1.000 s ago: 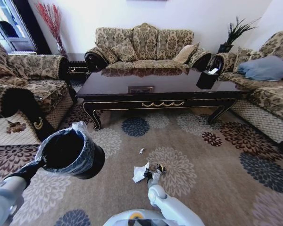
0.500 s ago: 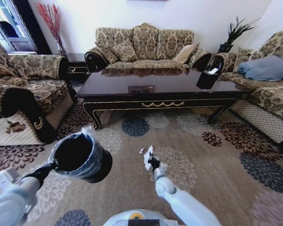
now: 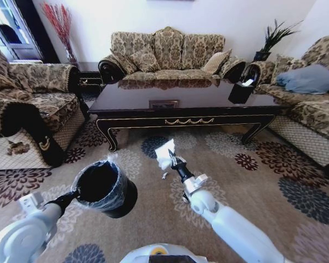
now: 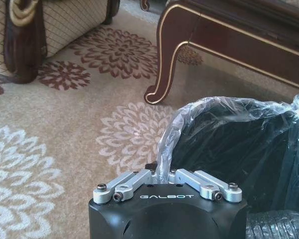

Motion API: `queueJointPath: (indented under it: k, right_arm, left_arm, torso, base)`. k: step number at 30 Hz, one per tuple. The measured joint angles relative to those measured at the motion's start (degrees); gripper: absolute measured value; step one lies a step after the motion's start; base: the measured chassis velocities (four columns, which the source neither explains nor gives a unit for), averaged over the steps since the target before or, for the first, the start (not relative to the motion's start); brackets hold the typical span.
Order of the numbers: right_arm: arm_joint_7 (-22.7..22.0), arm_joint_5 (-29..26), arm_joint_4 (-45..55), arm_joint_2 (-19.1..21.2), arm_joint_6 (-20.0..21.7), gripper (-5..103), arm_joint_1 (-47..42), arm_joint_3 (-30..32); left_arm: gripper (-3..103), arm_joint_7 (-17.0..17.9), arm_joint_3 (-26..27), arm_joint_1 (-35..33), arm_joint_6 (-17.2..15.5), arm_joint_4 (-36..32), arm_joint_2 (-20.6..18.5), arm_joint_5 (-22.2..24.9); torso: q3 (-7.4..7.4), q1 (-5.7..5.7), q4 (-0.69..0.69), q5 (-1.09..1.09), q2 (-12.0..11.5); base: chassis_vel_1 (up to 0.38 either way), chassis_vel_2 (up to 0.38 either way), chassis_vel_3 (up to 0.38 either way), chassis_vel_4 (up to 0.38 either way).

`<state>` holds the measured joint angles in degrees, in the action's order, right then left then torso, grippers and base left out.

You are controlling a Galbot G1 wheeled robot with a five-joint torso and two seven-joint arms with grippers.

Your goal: Move to the front of the table and pick up the trash from the floor, then place it into the trash bin.

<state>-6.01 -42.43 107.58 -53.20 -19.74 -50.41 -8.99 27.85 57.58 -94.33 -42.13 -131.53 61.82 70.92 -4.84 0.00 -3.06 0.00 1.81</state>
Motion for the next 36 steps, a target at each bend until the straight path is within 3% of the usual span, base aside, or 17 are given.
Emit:
queueJointPath:
  k: [4,9,14,26,36]
  right_arm:
    - [2.82,-1.12,-0.52,0.00,-1.34,0,4.61,-1.17]
    - [7.54,-5.02,-3.78,-1.87,-4.38,0,14.81,-8.55]
    - [8.36,-5.49,-6.16,-4.47,-5.04,0,18.64,-12.04]
    - [9.77,-4.05,-7.96,-6.91,-6.45,0,20.32,-18.11]
    - [10.57,-1.76,-14.23,-13.61,-7.61,0,21.33,-22.90]
  left_arm:
    - [5,0.30,-2.31,2.35,0.00,2.48,-2.26,0.42]
    - [5,0.99,-6.38,6.36,0.00,6.50,-3.76,0.77]
    - [5,1.77,-11.27,11.74,0.00,10.77,-4.16,0.79]
    - [5,2.04,-20.15,21.25,-0.01,17.30,-4.97,0.80]
    - [5,3.42,-26.10,30.11,-0.01,21.55,-5.05,2.95]
  torso:
    - [0.00,0.00,0.01,-0.02,0.00]
    - [0.00,0.00,0.02,0.00,0.00]
    - [-0.01,0.00,0.00,-0.02,0.00]
    - [0.00,0.00,0.00,-0.01,0.00]
    - [0.00,0.00,0.01,-0.01,0.00]
  base:
    - [0.000,0.000,0.000,0.000]
    - [0.000,0.000,0.000,0.000]
    - [0.000,0.000,0.000,0.000]
    - [0.000,0.000,0.000,0.000]
    - [0.000,0.000,0.000,0.000]
